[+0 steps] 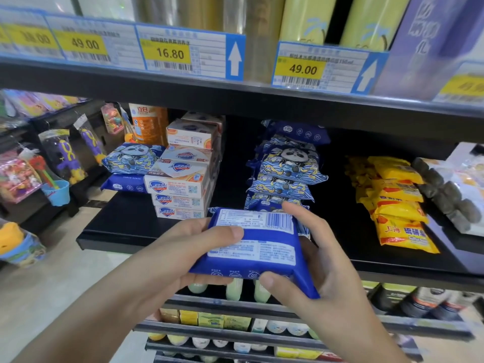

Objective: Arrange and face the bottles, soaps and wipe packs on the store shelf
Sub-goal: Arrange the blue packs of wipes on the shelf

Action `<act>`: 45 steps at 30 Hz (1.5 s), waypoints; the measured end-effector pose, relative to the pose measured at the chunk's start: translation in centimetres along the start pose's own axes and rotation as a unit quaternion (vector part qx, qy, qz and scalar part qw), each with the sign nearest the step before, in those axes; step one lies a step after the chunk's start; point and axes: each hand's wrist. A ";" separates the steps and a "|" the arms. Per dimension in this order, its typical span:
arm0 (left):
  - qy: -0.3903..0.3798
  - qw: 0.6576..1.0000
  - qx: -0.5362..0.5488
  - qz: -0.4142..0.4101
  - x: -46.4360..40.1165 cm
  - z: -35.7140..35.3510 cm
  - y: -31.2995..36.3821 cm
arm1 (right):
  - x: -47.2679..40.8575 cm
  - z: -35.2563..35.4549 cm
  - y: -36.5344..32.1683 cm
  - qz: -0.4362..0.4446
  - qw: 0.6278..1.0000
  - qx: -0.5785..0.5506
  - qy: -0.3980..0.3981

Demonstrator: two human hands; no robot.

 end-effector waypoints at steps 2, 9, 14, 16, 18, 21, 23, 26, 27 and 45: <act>-0.008 1.000 0.008 -0.018 0.4 -0.3 -0.2 | 0.0 0.1 0.2 0.007 1.000 0.010 -0.003; -0.002 0.998 -0.012 -0.056 -0.2 0.0 -0.7 | 0.3 0.7 0.2 -0.005 0.999 0.021 -0.025; 0.023 0.992 -0.052 -0.109 -0.6 0.9 -1.2 | -0.3 1.5 -0.3 -0.101 0.995 -0.023 0.007; 0.015 0.989 -0.049 -0.139 -0.8 1.2 -1.5 | -0.8 1.8 0.2 -0.120 0.993 -0.001 0.002; -0.004 0.983 -0.046 -0.179 -0.9 1.5 -1.8 | -1.2 1.9 0.5 -0.130 0.991 0.020 -0.004; -0.020 0.971 -0.067 -0.227 -0.9 1.8 -2.2 | -1.4 2.0 0.4 -0.172 0.985 -0.010 -0.013; -0.029 0.965 -0.072 -0.251 -0.8 1.8 -2.5 | -1.5 2.0 0.2 -0.202 0.978 -0.037 -0.043; -0.010 0.952 -0.115 -0.285 -0.6 1.7 -2.7 | -1.9 1.4 -0.1 -0.236 0.968 -0.039 -0.072; 0.001 0.945 -0.137 -0.296 -0.5 1.6 -2.8 | -2.0 1.1 -0.2 -0.244 0.967 -0.032 -0.067; 0.006 0.981 -0.088 -0.174 -2.8 4.9 -2.4 | -1.8 0.6 -0.4 -0.110 0.988 -0.105 -0.041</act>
Point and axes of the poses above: each hand's wrist, its own x-axis away from the middle knuckle, its own z-axis out of the back of the hand, y = z × x, and after that the axes turned 9 degrees about x, right-handed
